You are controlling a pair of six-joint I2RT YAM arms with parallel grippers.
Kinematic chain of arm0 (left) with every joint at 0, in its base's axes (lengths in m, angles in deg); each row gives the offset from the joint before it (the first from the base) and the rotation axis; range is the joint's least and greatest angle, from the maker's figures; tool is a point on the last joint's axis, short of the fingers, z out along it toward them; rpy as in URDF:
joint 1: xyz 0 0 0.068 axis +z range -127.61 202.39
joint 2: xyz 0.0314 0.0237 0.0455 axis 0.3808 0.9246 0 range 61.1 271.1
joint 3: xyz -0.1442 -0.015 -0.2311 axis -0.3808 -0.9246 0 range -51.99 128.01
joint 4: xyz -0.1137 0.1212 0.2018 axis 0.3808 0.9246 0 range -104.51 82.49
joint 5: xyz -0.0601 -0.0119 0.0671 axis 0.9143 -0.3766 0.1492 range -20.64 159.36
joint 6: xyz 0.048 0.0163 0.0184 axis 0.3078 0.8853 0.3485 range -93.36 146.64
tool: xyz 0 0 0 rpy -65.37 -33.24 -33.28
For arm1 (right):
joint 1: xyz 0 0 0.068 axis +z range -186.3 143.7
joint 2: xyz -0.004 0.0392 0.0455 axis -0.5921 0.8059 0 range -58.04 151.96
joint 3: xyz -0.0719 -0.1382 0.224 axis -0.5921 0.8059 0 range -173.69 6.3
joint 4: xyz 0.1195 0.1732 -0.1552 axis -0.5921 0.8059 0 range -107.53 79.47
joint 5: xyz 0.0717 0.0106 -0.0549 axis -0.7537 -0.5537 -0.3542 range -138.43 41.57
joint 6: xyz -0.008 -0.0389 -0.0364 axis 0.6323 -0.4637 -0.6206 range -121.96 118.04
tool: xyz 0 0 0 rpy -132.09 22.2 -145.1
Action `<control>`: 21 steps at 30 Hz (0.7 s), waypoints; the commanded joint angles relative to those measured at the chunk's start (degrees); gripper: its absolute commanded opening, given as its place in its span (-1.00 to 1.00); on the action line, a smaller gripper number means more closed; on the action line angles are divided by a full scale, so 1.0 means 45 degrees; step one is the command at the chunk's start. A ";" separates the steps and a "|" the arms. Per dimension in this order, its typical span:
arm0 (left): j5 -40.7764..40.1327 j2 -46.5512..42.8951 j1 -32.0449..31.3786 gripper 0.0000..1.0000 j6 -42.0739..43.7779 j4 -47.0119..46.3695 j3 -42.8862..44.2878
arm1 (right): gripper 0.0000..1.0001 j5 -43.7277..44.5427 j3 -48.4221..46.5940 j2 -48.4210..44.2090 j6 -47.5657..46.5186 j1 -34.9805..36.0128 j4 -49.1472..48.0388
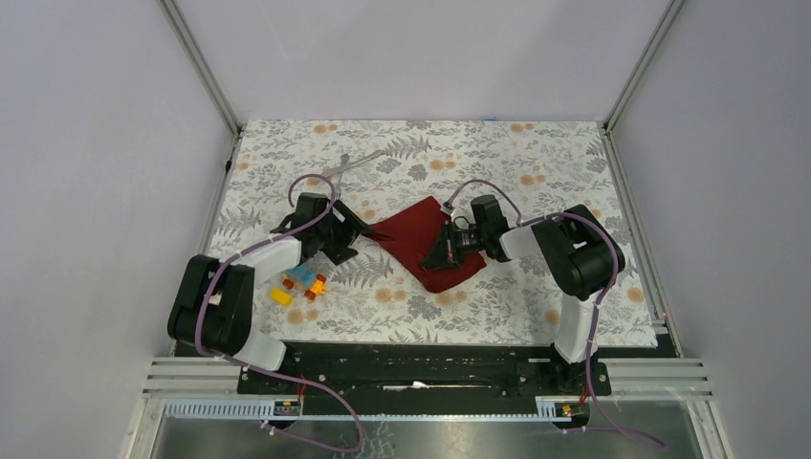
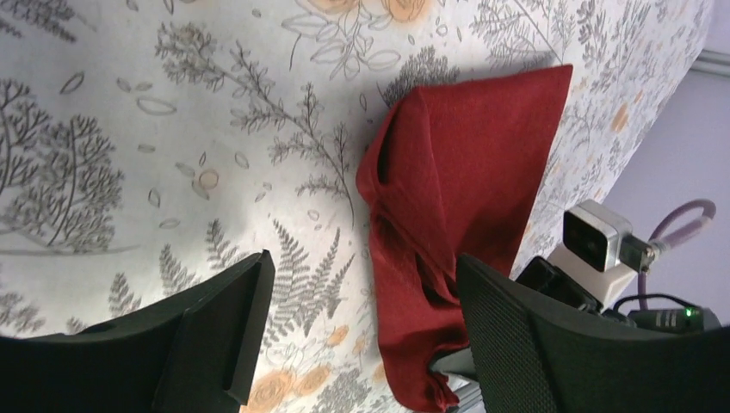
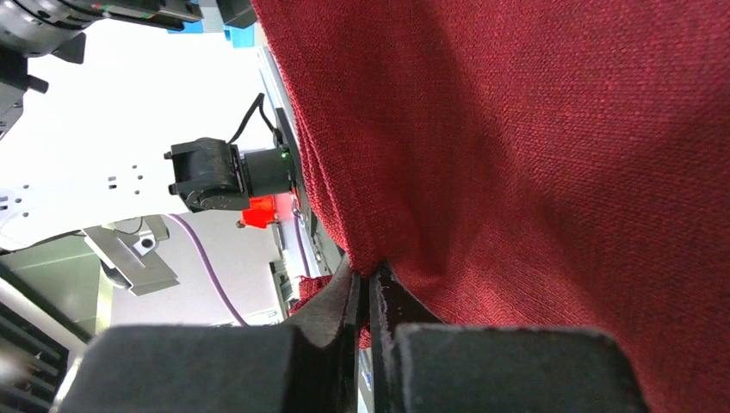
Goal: Fold the napkin into a case and place the utensils inside
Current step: Fold the lower triangle-folded napkin at the center of the board.
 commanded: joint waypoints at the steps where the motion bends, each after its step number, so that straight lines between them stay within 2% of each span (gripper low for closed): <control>1: 0.0046 0.0757 -0.0075 0.58 -0.0367 -0.1664 0.0788 | -1.00 -0.0452 0.0040 0.0069 0.0202 -0.0317 -0.1045; 8: -0.0397 0.1532 -0.0624 0.27 -0.0270 -0.1886 0.1334 | -1.00 -0.0289 0.0191 -0.0038 0.0033 -0.0400 -0.0910; 10: -0.0483 0.1727 -0.0739 0.08 -0.0237 -0.1918 0.1536 | -1.00 -0.0206 0.0195 -0.0091 -0.0136 -0.0409 -0.0713; 12: -0.0574 0.1852 -0.0840 -0.02 -0.0254 -0.1963 0.1713 | -1.00 -0.0128 0.0196 -0.0171 -0.0305 -0.0440 -0.0488; 21: -0.0893 0.2840 -0.1589 -0.06 -0.0028 -0.1775 0.2903 | -1.00 0.0842 -0.0163 -0.0571 -0.1716 -0.0550 0.1877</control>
